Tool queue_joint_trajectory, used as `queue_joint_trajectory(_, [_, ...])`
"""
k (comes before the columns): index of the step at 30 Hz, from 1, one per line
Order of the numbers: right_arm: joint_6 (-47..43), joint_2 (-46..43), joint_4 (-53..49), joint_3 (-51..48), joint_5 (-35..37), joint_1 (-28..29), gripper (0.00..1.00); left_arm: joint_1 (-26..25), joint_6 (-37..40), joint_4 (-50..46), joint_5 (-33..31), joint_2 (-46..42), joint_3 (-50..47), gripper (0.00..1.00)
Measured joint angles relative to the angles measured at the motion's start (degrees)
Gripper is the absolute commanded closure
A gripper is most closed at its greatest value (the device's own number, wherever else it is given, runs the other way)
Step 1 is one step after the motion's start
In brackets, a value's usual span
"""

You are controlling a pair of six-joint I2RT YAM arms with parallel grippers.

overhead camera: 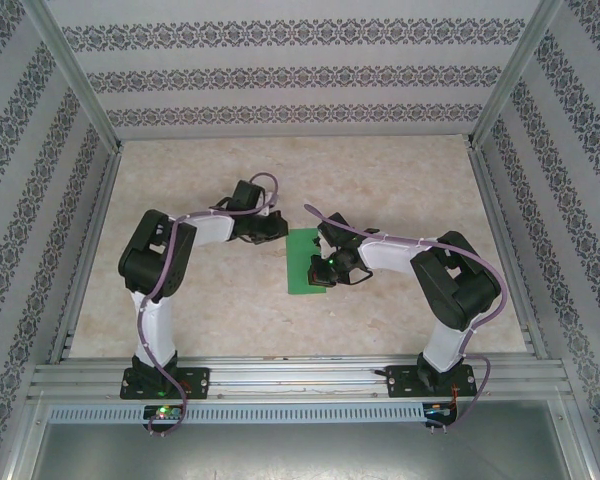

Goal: Fold a paper plane with a square sheet of paper (fold left side to right side)
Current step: First fold the square sheet of paper in half at the center of the table.

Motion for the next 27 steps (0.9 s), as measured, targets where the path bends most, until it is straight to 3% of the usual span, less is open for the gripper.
queue_joint_trajectory(4, [0.0, 0.0, 0.0, 0.0, 0.0, 0.0, 1.0, -1.84, -0.42, 1.22, 0.7, 1.38, 1.22, 0.93])
queue_joint_trajectory(18, [0.0, 0.0, 0.0, 0.0, 0.0, 0.0, 1.0, -1.29, -0.5, 1.97, -1.4, 5.01, 3.74, 0.93])
queue_joint_trajectory(27, [0.02, 0.11, 0.7, 0.0, 0.07, 0.0, 1.0, 0.83, 1.11, -2.93, 0.72, 8.46, 10.21, 0.93])
